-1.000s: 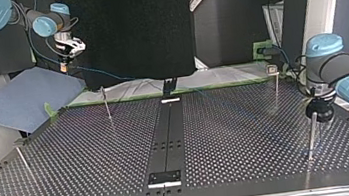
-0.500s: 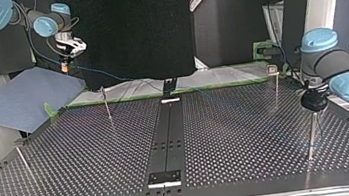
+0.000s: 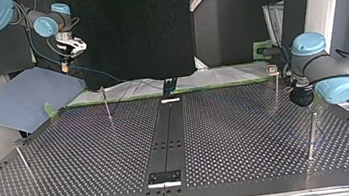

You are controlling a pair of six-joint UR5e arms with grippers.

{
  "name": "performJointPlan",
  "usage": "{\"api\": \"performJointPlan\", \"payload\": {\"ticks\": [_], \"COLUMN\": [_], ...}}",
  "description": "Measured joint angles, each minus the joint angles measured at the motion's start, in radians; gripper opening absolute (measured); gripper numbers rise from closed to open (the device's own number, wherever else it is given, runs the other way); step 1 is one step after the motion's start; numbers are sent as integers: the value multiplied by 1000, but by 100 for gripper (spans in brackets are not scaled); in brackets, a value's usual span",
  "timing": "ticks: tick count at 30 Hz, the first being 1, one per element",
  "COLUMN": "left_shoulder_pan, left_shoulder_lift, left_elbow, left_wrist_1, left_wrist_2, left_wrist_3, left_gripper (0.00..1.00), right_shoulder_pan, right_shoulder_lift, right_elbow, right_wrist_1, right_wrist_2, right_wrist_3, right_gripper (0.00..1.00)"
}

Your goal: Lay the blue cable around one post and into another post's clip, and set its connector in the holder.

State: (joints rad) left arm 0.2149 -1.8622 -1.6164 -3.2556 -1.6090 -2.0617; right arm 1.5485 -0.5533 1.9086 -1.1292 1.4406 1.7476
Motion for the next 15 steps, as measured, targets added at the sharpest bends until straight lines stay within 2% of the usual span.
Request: {"api": "performJointPlan", "payload": {"ticks": [7, 15], "left_shoulder_pan": [0, 3], "left_shoulder_lift": [0, -1], "left_elbow": [0, 0], "left_wrist_1": [13, 15], "left_wrist_2": [5, 36], "left_wrist_3": [-20, -68], "left_gripper": [98, 98], "right_shoulder_pan": [0, 1], "right_shoulder_lift": [0, 0], "right_elbow": [0, 1], "right_wrist_1": [-1, -2], "right_wrist_2": [0, 0], "right_wrist_3": [0, 0], "right_gripper": [0, 0]}}
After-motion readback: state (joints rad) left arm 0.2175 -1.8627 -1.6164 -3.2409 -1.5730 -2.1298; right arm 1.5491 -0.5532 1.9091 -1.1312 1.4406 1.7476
